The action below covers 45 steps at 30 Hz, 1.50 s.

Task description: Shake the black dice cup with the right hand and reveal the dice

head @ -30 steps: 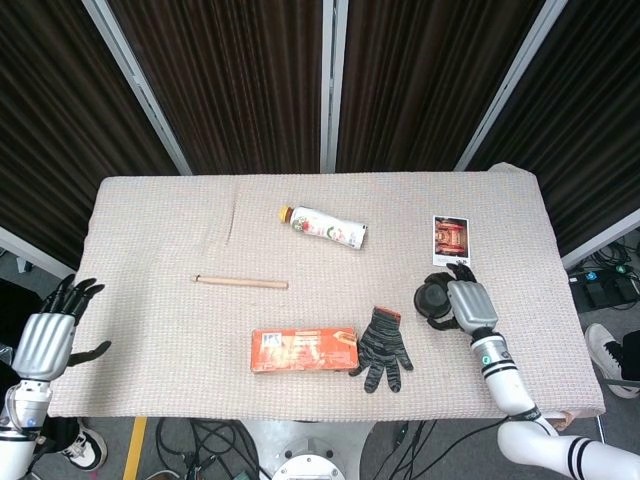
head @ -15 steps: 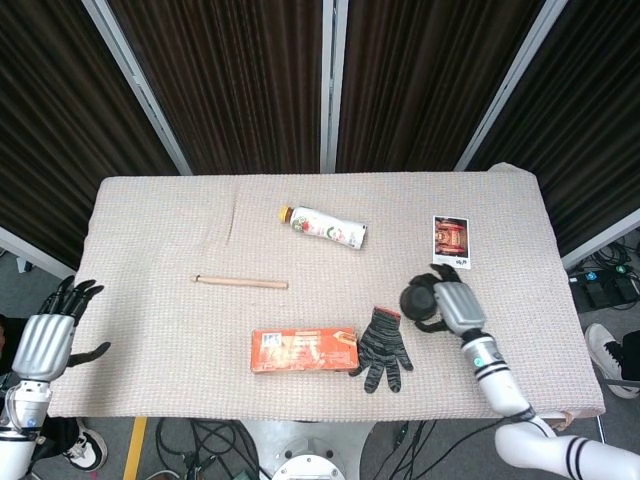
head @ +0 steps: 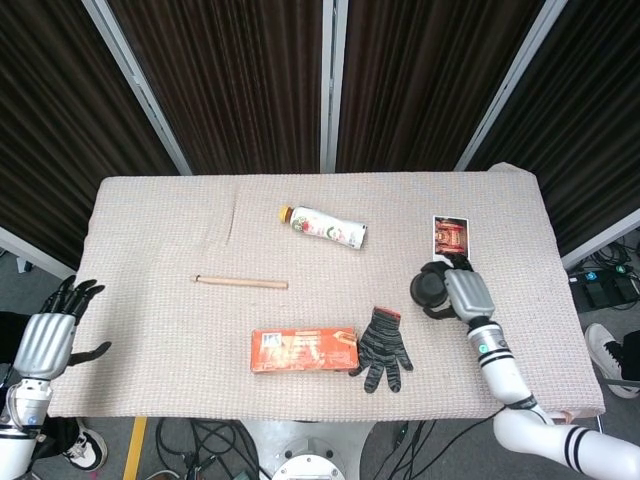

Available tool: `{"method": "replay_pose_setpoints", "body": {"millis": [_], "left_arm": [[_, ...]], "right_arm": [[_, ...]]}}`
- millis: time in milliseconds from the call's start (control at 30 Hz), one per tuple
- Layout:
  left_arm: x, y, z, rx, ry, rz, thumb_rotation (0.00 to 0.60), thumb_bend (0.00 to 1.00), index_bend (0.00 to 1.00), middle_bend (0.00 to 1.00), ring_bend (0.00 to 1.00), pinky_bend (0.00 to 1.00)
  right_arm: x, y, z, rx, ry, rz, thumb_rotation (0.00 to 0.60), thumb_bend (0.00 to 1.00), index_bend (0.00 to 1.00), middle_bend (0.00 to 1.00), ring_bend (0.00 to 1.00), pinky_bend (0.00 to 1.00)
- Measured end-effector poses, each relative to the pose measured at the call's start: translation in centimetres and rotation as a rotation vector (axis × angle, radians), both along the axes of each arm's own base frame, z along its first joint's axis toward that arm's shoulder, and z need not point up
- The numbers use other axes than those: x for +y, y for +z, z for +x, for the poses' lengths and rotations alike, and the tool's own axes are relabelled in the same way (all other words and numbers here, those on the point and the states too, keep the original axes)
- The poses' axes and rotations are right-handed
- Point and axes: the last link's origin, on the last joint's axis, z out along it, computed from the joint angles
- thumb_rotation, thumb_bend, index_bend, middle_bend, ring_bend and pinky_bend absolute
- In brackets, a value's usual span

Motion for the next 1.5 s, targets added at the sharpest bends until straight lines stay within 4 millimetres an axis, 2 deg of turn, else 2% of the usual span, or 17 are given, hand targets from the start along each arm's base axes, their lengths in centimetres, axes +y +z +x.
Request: {"method": "replay_pose_setpoints", "body": {"millis": [100,267,333,367,433,500,633,667,767,800,900,1033,1133,1200,1300,1400,1500], "left_arm": [[-0.2,0.1,0.1,0.005,-0.005,0.006,0.6,0.13,0.17,0.13,0.0,0.19],[-0.5,0.7,-0.1,0.01,0.012,0.024,0.6,0.13,0.17,0.13,0.0,0.19],[-0.4,0.6,-0.2,0.01,0.013,0.018,0.6,0.13,0.17,0.13,0.0,0.19],[-0.3,0.5,-0.2,0.009,0.012,0.012,0.6,0.13,0.17,0.13,0.0,0.19],[-0.2,0.2,-0.1,0.007,0.01,0.0,0.6,0.13,0.17,0.13,0.0,0.19],[0.0,-0.1,-0.1,0.007,0.003,-0.01,0.6,0.13,0.17,0.13,0.0,0.18],[0.3,-0.5,0.1,-0.002,-0.004,-0.012,0.6,0.13,0.17,0.13,0.0,0.19],[0.3,-0.5,0.2,0.0,-0.007,-0.013,0.6,0.13,0.17,0.13,0.0,0.19],[0.1,-0.5,0.2,0.005,-0.009,-0.013,0.6,0.13,0.17,0.13,0.0,0.19],[0.0,-0.4,0.2,0.006,-0.008,-0.01,0.6,0.13,0.17,0.13,0.0,0.19],[-0.3,-0.1,0.1,0.011,-0.001,0.001,0.6,0.13,0.17,0.13,0.0,0.19],[-0.5,0.1,0.0,0.018,0.008,0.0,0.6,0.13,0.17,0.13,0.0,0.19],[-0.4,-0.1,-0.1,0.012,0.009,-0.01,0.6,0.13,0.17,0.13,0.0,0.19],[-0.3,-0.5,0.0,0.01,0.004,-0.021,0.6,0.13,0.17,0.13,0.0,0.19],[-0.1,-0.8,0.2,0.01,-0.01,-0.03,0.6,0.13,0.17,0.13,0.0,0.19],[-0.1,-0.8,0.3,0.008,-0.01,-0.026,0.6,0.13,0.17,0.13,0.0,0.19],[-0.1,-0.8,0.2,0.009,-0.006,-0.027,0.6,0.13,0.17,0.13,0.0,0.19]], "right_arm": [[-0.3,-0.7,1.1,-0.014,0.027,0.035,0.6,0.18,0.36,0.47,0.07,0.0],[-0.4,-6.2,9.0,-0.081,0.217,0.159,0.6,0.17,0.36,0.47,0.07,0.0],[-0.1,-7.6,11.5,-0.103,0.269,0.181,0.6,0.17,0.36,0.47,0.07,0.0],[0.0,-7.7,11.9,-0.108,0.276,0.179,0.6,0.17,0.36,0.47,0.07,0.0],[-0.1,-6.9,11.1,-0.097,0.26,0.148,0.6,0.17,0.36,0.47,0.07,0.0],[-0.3,-5.2,9.0,-0.067,0.219,0.1,0.6,0.17,0.36,0.47,0.07,0.0],[0.1,0.3,1.7,0.021,0.07,-0.007,0.6,0.17,0.36,0.47,0.07,0.0],[0.3,1.3,0.5,0.028,0.043,-0.02,0.6,0.17,0.36,0.47,0.07,0.0],[0.5,2.2,-0.4,0.02,0.03,-0.02,0.6,0.17,0.36,0.47,0.07,0.0],[0.5,1.7,0.2,0.015,0.047,-0.007,0.6,0.17,0.36,0.47,0.07,0.0],[0.1,-1.5,4.0,-0.02,0.141,0.057,0.6,0.17,0.36,0.47,0.07,0.0],[0.6,-6.4,11.6,-0.078,0.315,0.128,0.6,0.17,0.36,0.47,0.07,0.0],[0.7,-6.4,12.8,-0.086,0.341,0.108,0.6,0.17,0.36,0.47,0.07,0.0],[0.4,-5.2,11.6,-0.072,0.313,0.071,0.6,0.17,0.36,0.47,0.07,0.0],[-0.5,-1.7,7.4,-0.019,0.219,-0.009,0.6,0.17,0.36,0.47,0.07,0.0],[-0.7,2.8,2.0,0.027,0.092,-0.085,0.6,0.17,0.36,0.47,0.07,0.0],[-0.5,4.3,0.0,0.011,0.039,-0.099,0.6,0.17,0.36,0.47,0.07,0.0]]}}
